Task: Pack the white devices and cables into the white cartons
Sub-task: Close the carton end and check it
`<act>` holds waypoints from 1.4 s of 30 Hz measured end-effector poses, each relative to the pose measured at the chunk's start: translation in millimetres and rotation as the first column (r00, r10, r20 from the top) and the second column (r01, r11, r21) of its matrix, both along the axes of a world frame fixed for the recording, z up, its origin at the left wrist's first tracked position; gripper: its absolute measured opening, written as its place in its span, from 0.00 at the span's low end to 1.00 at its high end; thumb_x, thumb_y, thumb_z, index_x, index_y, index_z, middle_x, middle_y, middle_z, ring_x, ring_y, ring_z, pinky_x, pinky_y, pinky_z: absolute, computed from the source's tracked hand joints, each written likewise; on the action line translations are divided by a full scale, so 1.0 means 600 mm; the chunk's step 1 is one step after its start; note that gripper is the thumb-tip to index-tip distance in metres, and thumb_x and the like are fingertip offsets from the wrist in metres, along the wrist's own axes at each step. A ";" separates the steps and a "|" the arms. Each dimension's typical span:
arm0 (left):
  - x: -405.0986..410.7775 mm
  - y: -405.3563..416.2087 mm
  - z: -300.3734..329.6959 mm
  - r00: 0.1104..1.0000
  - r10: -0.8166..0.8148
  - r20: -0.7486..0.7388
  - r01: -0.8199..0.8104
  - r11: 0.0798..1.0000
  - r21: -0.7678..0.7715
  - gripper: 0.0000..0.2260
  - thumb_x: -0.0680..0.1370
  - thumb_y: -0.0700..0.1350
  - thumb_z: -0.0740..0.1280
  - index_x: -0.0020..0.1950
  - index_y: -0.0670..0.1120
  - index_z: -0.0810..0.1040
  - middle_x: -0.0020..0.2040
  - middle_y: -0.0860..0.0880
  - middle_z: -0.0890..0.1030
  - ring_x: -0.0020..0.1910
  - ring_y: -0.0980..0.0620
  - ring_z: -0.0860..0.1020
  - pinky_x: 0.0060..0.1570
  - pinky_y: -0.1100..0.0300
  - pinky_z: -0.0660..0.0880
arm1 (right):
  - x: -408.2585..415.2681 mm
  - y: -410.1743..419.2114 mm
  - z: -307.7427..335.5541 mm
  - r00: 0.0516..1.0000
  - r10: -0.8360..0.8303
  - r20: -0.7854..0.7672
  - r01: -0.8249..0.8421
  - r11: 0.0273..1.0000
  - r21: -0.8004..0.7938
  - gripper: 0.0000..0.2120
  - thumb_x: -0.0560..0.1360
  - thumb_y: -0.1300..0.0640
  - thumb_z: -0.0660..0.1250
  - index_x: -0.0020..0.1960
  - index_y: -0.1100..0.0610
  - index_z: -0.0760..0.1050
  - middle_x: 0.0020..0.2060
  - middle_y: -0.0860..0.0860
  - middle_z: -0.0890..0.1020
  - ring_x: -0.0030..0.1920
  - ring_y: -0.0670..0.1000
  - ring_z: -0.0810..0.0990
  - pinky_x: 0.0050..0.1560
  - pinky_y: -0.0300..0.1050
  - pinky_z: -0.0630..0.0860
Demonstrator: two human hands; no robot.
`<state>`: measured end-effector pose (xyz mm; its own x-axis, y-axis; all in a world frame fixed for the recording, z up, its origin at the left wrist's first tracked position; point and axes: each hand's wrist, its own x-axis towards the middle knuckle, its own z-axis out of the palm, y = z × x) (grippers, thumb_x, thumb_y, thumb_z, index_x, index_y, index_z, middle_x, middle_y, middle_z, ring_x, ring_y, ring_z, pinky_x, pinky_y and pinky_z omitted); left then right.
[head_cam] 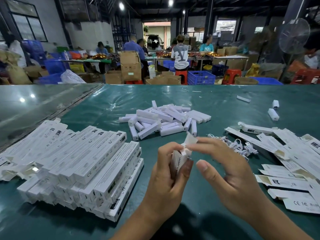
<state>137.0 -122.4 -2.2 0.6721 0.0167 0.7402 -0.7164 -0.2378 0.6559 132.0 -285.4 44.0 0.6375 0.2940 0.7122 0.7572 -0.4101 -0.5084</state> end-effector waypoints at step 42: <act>-0.018 -0.032 0.002 0.995 -0.090 -0.045 0.092 0.995 0.033 0.24 0.83 0.48 0.63 0.72 0.66 0.56 0.59 0.61 0.77 0.52 0.56 0.81 0.51 0.67 0.76 | -0.016 0.026 0.012 0.941 -0.309 0.139 0.292 0.947 0.133 0.06 0.79 0.57 0.69 0.48 0.52 0.86 0.43 0.41 0.85 0.47 0.41 0.83 0.49 0.30 0.74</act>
<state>126.3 -141.6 -1.2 0.7011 -0.0711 0.7095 -0.7073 -0.1961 0.6792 122.4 -269.5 51.4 0.5626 0.0207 0.8265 0.6805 -0.5793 -0.4487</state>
